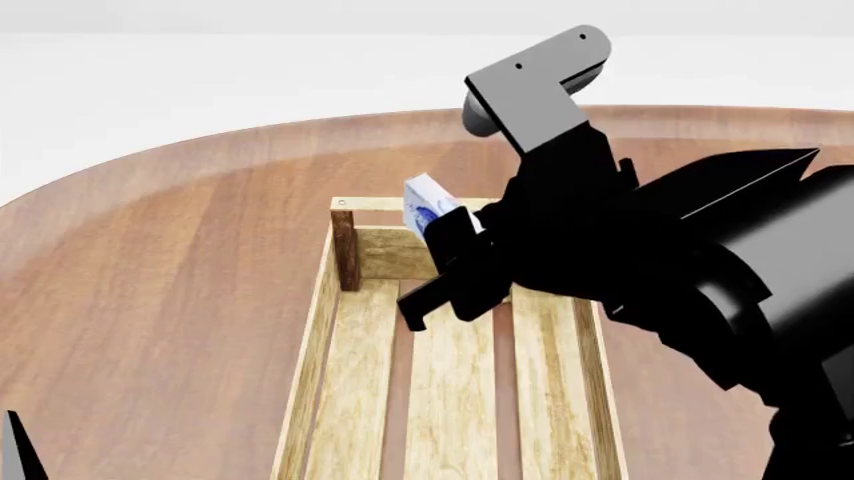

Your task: Pick up the cream cheese and put it in the tray.

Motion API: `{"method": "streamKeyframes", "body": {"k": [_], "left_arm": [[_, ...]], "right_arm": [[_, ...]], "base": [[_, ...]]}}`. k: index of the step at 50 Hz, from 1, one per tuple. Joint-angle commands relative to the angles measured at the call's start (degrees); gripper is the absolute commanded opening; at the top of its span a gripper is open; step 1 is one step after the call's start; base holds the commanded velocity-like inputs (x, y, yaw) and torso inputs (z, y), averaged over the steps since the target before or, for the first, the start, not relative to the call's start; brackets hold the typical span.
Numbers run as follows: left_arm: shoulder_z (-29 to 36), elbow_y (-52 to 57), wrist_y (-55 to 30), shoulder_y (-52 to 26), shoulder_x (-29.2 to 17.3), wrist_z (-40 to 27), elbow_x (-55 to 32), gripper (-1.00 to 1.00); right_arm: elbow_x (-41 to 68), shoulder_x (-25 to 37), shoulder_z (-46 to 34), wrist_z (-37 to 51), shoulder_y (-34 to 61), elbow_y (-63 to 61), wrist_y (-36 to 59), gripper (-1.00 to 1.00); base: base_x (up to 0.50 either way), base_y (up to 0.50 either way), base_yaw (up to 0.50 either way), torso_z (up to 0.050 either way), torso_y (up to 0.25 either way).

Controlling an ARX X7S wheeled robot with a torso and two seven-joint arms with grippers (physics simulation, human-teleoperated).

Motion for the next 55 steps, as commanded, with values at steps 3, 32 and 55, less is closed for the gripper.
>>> {"method": "streamKeyframes", "body": {"k": [3,32,55], "left_arm": [[0.2,-0.1,0.2,-0.1,0.0,-0.2,0.0,1.00],[0.4,0.1,-0.7,-0.2,0.0,-0.9,0.9,1.00],[0.5,-0.2,-0.2,-0.3,-0.2,-1.3,0.8,1.00]], "right_arm": [[0.2,0.4,0.4,0.1,0.1,-0.6,-0.4,-1.00],[0.5,0.5,-0.1,0.4,0.2,-0.5,-0.9,-1.00],[0.2,0.8,-0.7,0.6,0.1,0.4,-1.9,-1.00]], "base": [[0.00,0.00,0.00,0.000,0.000],[0.00,0.00,0.00,0.000,-0.034],[0.00,0.00,0.00,0.000,-0.079]]}}
